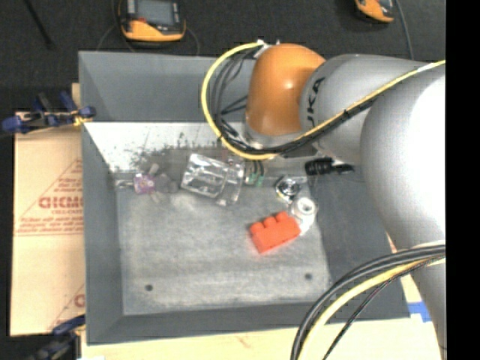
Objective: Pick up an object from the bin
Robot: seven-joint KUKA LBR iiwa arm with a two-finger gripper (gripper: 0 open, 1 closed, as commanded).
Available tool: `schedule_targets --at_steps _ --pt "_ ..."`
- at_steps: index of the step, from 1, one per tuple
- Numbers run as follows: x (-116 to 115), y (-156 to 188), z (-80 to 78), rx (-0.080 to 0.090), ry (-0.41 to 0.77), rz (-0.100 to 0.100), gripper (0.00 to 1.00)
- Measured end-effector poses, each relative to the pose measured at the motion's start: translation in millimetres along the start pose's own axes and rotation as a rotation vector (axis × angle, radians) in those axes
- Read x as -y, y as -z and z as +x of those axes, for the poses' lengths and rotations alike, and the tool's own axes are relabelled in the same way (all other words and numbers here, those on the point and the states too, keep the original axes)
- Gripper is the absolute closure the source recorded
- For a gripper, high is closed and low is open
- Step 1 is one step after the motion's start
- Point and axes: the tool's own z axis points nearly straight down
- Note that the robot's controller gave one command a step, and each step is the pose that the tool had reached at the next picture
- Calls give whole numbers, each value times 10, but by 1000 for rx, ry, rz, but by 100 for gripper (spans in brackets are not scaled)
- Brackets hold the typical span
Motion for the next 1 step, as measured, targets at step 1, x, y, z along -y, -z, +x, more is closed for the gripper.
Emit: schedule_targets --at_steps 1 --pt "7 120 -6 -4 -1 2 100"
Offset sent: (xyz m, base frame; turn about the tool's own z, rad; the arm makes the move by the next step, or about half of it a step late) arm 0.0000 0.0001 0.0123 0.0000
